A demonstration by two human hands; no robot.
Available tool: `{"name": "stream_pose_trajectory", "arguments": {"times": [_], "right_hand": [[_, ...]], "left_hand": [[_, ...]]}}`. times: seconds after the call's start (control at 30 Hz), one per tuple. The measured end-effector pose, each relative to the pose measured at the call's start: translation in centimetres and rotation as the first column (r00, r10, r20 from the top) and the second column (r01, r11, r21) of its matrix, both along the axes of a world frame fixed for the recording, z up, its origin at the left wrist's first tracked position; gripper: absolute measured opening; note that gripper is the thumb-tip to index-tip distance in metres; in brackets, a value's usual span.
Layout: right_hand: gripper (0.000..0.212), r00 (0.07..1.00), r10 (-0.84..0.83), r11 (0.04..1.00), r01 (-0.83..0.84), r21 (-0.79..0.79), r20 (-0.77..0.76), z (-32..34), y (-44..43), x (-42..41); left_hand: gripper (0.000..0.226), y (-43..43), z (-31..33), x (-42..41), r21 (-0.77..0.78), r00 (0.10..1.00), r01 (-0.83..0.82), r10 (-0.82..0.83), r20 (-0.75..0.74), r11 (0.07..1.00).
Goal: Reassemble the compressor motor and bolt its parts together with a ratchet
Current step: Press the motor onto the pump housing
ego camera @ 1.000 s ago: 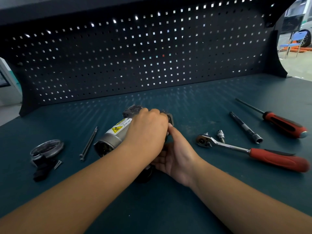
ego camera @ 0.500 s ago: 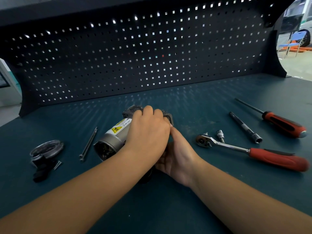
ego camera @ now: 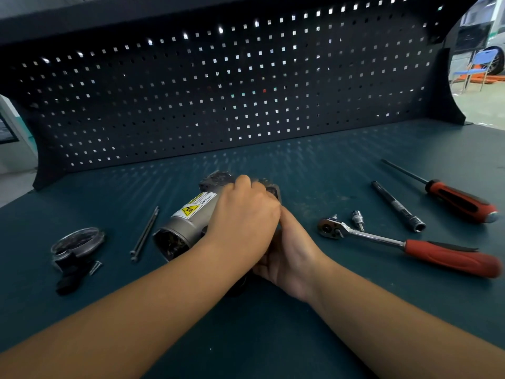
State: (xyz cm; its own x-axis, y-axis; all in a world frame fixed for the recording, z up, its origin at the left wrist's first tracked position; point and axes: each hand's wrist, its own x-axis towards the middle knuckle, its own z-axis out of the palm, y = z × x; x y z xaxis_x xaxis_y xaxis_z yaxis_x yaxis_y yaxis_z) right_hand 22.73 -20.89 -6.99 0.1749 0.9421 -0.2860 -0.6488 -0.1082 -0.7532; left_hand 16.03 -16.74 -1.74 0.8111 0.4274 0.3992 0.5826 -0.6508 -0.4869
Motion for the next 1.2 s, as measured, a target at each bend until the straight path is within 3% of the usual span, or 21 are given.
{"name": "stream_pose_trajectory", "arguments": {"times": [0.23,0.53,0.9,1.03,1.2], "right_hand": [[0.053,1.000,-0.002,1.000,0.002,-0.006,0.003,-0.05,0.00,-0.05],[0.067,1.000,-0.005,1.000,0.006,-0.018,0.019,-0.11,0.16,-0.11],[0.065,1.000,-0.010,1.000,0.010,-0.026,0.010,-0.11,0.12,-0.05],[0.065,1.000,-0.001,1.000,0.001,-0.013,0.001,-0.22,0.15,-0.06],[0.070,1.000,-0.004,1.000,0.004,-0.016,0.006,-0.27,0.20,-0.05]], "left_hand": [[0.020,0.12,0.16,0.00,-0.050,1.000,0.012,-0.011,0.008,0.999],[0.025,0.28,0.23,-0.19,0.041,0.994,-0.041,0.037,0.106,0.998],[0.021,0.05,0.36,-0.22,-0.033,0.999,-0.011,0.012,0.035,0.999],[0.024,-0.18,0.62,0.05,0.014,0.996,-0.086,0.087,-0.017,0.996],[0.026,0.27,0.20,-0.45,0.046,0.992,-0.116,0.113,0.052,0.992]]}}
